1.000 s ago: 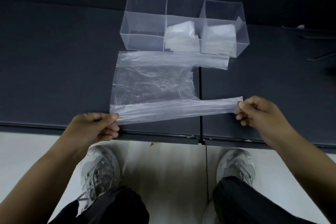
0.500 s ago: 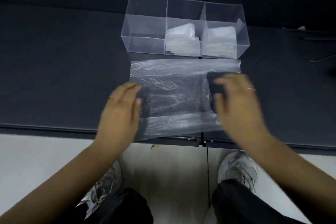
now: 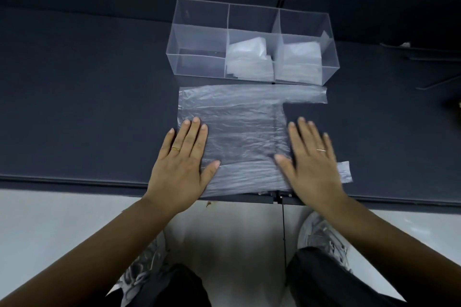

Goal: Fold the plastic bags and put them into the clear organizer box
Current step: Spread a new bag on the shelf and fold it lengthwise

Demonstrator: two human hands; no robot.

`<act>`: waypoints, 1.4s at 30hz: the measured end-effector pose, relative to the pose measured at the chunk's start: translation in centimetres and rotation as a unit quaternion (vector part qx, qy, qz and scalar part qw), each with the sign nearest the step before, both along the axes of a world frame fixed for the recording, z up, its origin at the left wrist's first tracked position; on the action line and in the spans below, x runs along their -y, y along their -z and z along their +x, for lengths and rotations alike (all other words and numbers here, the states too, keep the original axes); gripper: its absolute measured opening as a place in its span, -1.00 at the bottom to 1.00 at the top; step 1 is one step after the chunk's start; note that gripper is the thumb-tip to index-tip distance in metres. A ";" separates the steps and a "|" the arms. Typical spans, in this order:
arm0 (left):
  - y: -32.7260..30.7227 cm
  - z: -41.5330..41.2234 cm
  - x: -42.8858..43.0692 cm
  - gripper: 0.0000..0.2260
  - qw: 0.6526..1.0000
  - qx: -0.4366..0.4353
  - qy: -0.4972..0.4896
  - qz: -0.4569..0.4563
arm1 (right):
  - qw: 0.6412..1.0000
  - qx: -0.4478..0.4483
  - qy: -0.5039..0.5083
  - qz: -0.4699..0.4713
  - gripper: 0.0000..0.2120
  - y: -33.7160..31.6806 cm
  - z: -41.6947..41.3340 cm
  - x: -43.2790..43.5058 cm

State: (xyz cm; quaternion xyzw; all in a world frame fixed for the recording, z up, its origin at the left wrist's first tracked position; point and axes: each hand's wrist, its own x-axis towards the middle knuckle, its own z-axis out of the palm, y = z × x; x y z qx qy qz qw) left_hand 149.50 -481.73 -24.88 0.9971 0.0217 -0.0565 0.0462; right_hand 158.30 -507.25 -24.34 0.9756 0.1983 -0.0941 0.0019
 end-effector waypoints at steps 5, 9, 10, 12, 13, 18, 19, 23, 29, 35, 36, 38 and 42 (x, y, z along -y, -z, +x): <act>-0.7 0.9 -0.7 -0.30 0.999 0.026 0.001 -0.047 | 0.997 0.026 0.046 0.054 -0.16 -2.3 1.0 -1.1; -1.4 4.7 -2.4 -0.31 0.996 0.059 0.003 -0.067 | 0.983 0.003 -0.117 0.138 -0.34 -3.1 3.1 -8.9; -1.3 5.5 -2.8 -0.31 0.997 0.053 0.013 -0.061 | 0.979 -0.007 -0.153 0.135 -0.38 -2.8 3.7 -10.6; -0.8 6.5 -3.4 -0.30 0.998 0.030 0.032 -0.040 | 0.976 -0.015 -0.188 0.105 -0.42 -1.7 4.9 -12.0; -0.5 6.6 -3.7 -0.30 0.999 0.019 0.036 -0.029 | 0.979 -0.016 -0.184 0.087 -0.41 -1.0 5.5 -11.8; 0.6 6.4 -4.5 -0.26 0.999 0.010 0.036 -0.006 | 0.995 0.016 -0.078 0.060 -0.31 0.9 7.5 -4.8; 0.5 6.4 -4.5 -0.27 0.999 0.006 0.035 -0.008 | 0.997 0.026 -0.047 0.056 -0.29 0.9 7.9 -3.1; -0.6 5.7 -4.2 -0.26 0.999 -0.022 0.026 0.004 | 0.997 0.032 0.068 0.034 -0.32 0.5 8.8 2.1; -1.6 -2.0 -3.0 -0.27 0.981 0.041 0.185 -0.038 | 0.983 0.084 0.040 0.161 -0.39 -2.1 4.3 0.7; -1.4 -5.8 -2.5 -0.66 0.965 0.112 0.225 -0.077 | 0.938 -0.058 -0.288 0.185 -0.21 -2.2 -6.0 -5.9; -1.7 -6.0 -2.1 -0.70 0.960 0.132 0.222 -0.107 | 0.937 -0.057 -0.297 0.177 -0.22 -2.0 -6.5 -6.3; -2.6 -6.1 -1.4 -0.74 0.952 0.151 0.223 -0.148 | 0.938 -0.049 -0.281 0.197 -0.35 -1.8 -6.8 -6.5; -5.2 -5.1 -1.2 -0.65 0.955 0.099 0.163 -0.229 | 0.925 -0.003 -0.229 0.303 -0.87 -2.6 -5.9 -4.9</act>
